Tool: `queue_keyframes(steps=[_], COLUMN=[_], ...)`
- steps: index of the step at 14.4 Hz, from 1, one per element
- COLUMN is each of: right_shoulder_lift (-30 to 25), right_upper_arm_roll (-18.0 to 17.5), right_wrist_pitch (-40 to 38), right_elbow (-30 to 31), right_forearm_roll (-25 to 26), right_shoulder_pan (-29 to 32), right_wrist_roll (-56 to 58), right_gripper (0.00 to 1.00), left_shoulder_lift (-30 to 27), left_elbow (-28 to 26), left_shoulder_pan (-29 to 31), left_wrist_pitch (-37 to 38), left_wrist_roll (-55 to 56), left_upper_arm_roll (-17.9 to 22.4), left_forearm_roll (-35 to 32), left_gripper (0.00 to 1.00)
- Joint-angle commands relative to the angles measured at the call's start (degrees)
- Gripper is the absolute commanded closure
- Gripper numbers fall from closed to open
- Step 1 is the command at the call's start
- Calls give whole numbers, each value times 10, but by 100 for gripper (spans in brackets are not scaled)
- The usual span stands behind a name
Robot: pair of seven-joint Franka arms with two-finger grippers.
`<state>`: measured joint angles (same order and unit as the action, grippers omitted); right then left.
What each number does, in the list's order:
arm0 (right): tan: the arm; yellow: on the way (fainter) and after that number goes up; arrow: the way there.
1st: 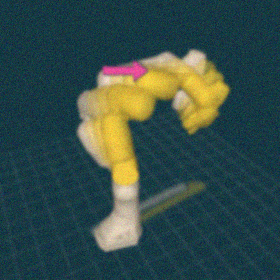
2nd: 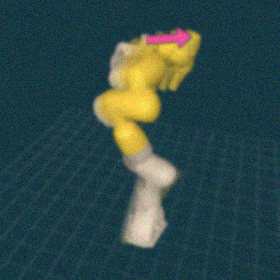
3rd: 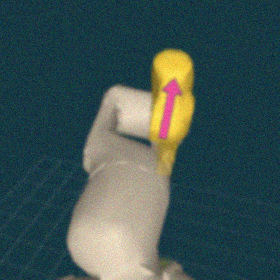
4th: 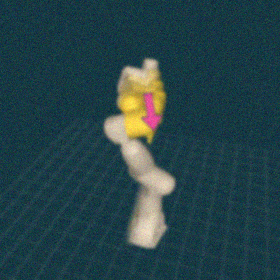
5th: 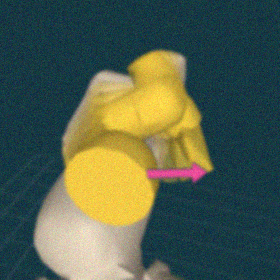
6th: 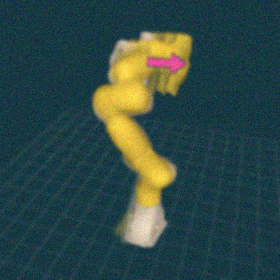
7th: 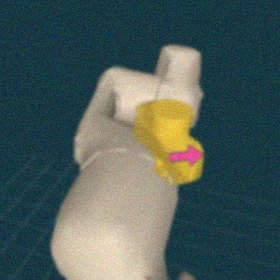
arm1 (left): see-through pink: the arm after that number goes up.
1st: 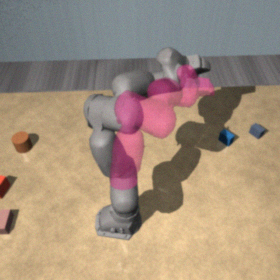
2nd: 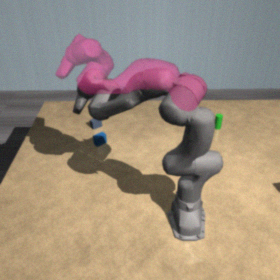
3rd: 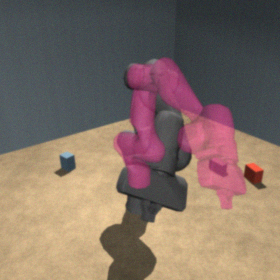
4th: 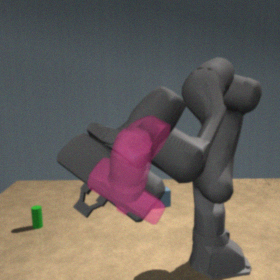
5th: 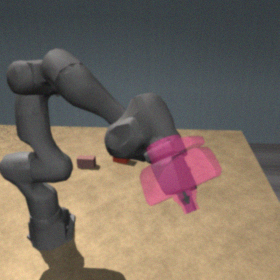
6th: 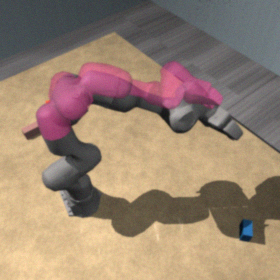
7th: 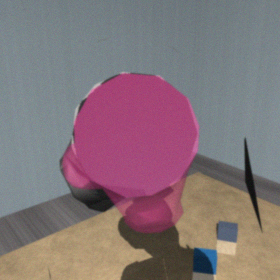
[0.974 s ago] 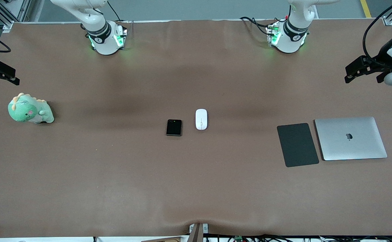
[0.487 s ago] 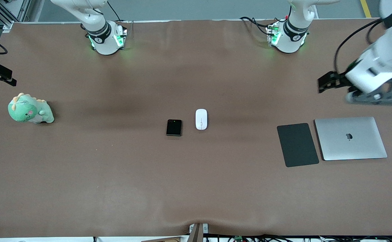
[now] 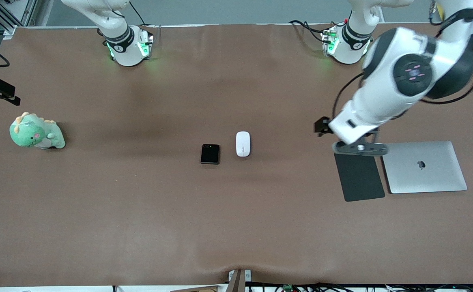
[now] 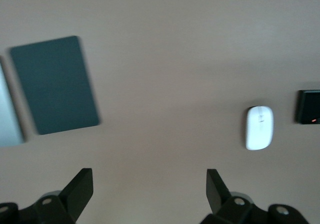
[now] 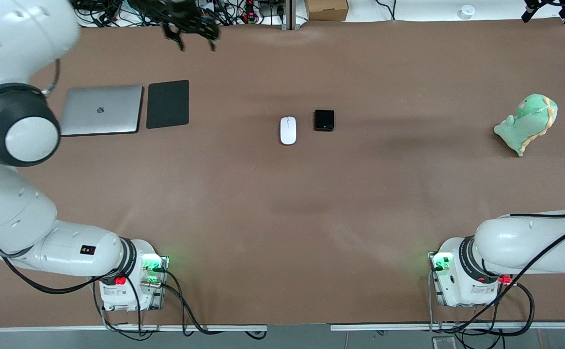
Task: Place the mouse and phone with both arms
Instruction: 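Reach the left gripper down over the white mouse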
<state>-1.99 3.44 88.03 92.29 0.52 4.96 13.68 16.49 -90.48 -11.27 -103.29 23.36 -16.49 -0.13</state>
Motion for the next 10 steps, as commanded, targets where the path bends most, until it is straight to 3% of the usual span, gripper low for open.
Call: queue_keyframes(steps=[1, 10], right_shoulder_lift=[15, 52], right_upper_arm_roll=[-5, -3], right_wrist_pitch=[1, 0], right_elbow=[-15, -37], right_forearm_roll=[-18, -31], right_shoulder_pan=[8, 18], right_wrist_roll=[-1, -3], right_gripper=[0, 0], left_shoulder_lift=[49, 188], left_elbow=[7, 13], left_shoulder_pan=[-50, -164], left_wrist_pitch=[-44, -189], left_wrist_roll=[68, 195], left_upper_arm_roll=[1, 3], left_forearm_roll=[-20, -37], left_gripper=[0, 0])
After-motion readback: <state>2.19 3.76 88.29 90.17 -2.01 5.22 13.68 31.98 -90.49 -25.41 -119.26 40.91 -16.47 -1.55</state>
